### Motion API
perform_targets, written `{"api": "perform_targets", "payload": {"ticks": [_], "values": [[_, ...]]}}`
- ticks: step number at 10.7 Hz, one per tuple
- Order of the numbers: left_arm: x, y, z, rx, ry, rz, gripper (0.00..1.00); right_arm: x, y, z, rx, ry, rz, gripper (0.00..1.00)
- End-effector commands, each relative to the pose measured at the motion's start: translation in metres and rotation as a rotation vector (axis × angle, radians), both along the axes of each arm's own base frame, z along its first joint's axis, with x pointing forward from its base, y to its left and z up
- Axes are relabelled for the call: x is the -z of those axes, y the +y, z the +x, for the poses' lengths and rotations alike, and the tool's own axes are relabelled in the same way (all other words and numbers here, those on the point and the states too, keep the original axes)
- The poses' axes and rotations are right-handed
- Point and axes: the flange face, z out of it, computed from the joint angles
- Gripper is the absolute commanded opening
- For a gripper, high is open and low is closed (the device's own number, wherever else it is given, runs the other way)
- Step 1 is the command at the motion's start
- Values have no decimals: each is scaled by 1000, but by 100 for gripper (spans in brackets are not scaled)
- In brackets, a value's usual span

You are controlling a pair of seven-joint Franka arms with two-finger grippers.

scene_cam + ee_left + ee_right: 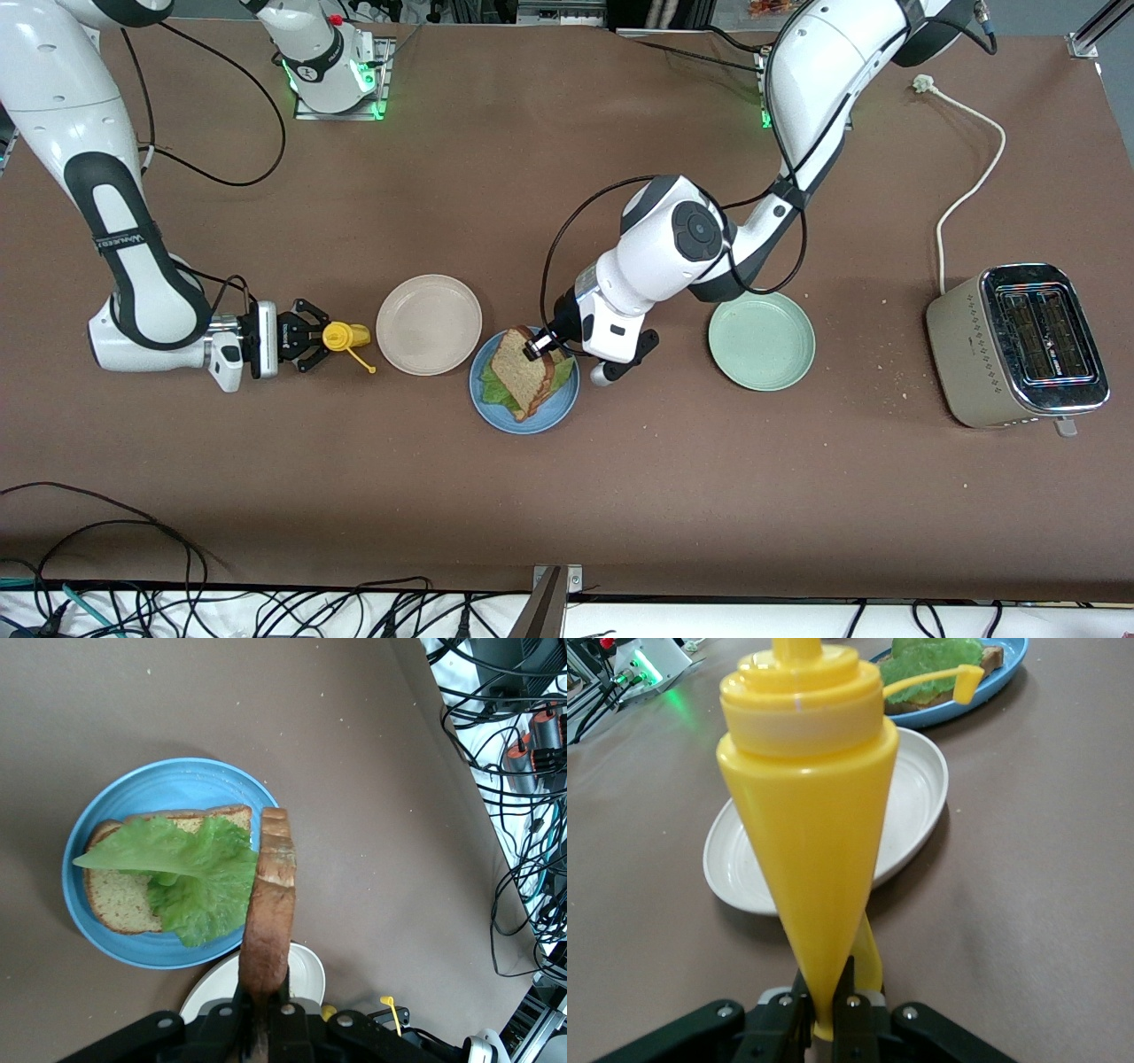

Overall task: Make sandwich in blue plate with both arms
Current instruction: 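Lower the toast onto the lettuce with the left gripper while the right releases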

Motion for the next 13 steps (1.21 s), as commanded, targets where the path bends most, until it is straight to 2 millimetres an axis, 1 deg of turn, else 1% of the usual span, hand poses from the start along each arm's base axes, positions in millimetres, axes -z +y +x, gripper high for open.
{"api": "perform_targets", "payload": {"ticks": [1, 2, 3, 4, 5, 7, 9, 11, 13], "values": [[9, -19, 9, -25, -26, -51, 0, 12, -17, 7, 3, -34, 49, 13], [10, -22, 12, -31, -28, -55, 0, 12, -19, 8, 5, -37, 48, 23], [13, -27, 8, -25, -28, -50, 0, 13, -20, 8, 0, -41, 46, 44], [20, -28, 7, -25, -20, -46, 0, 11, -21, 11, -15, -69, 53, 65], [25, -31, 5, -21, -15, -45, 0, 11, -21, 12, -30, -90, 57, 100], [33, -35, 1, -14, -5, -40, 0, 8, -28, 16, -37, -115, 48, 100], [38, -38, -2, -9, 0, -35, 0, 6, -42, 18, -41, -124, 18, 100], [52, -38, -3, -8, 16, -27, 0, 3, -57, 21, -50, -137, -19, 100], [57, -36, -3, -7, 24, -20, 0, -4, -69, 27, -65, -155, -56, 100]]}}
